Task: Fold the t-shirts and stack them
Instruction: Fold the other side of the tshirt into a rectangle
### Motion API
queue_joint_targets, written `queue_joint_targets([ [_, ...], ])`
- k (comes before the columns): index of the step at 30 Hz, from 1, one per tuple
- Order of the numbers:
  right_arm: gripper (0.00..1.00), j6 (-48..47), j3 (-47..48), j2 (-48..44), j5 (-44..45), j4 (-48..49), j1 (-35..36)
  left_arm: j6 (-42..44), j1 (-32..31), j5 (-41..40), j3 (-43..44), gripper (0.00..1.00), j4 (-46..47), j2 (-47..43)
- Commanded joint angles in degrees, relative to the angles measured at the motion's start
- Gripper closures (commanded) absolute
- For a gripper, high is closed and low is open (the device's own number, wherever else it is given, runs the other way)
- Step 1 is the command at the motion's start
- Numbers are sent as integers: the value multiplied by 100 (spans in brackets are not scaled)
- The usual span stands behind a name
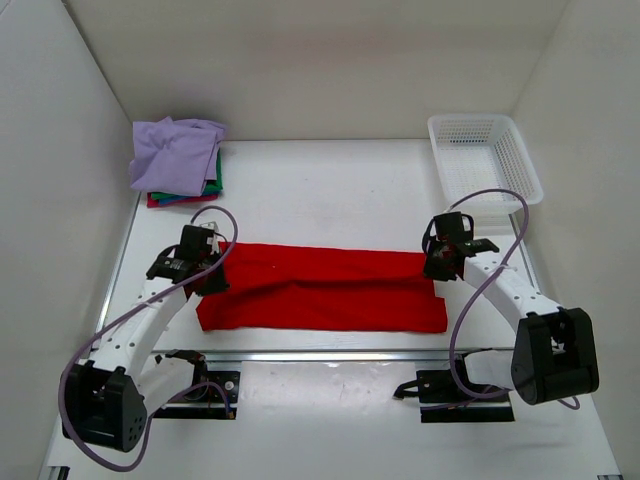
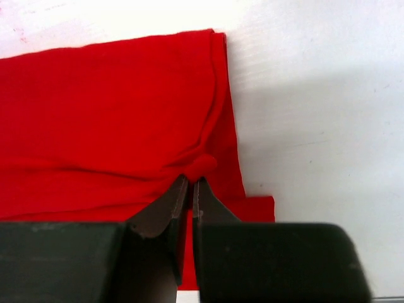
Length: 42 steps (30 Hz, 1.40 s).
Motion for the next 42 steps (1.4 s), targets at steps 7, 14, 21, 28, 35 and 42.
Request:
queue_joint_targets([
  [7,99,69,-242,-250,15,-29,-59,-210,-58,461,23,100,-347,-145],
  [14,99,69,-356,-206,-3,24,-33,-376,-5,460,382,100,-409,-831],
  [21,99,25,-347,-154,6,68,-59,-307,-23,399,744,100,-900,-884],
  [28,100,25,-444,-233,58,-11,-164,-447,12,583,23,100,-1129,-1446],
  [35,93,52,-479,-250,24,-196,-314,-685,-189,663,-311,100,-1200,-1727],
  [42,56,78,-374,-882,42,-749,-243,-614,-85,646,-215,76,-1349,-1763],
])
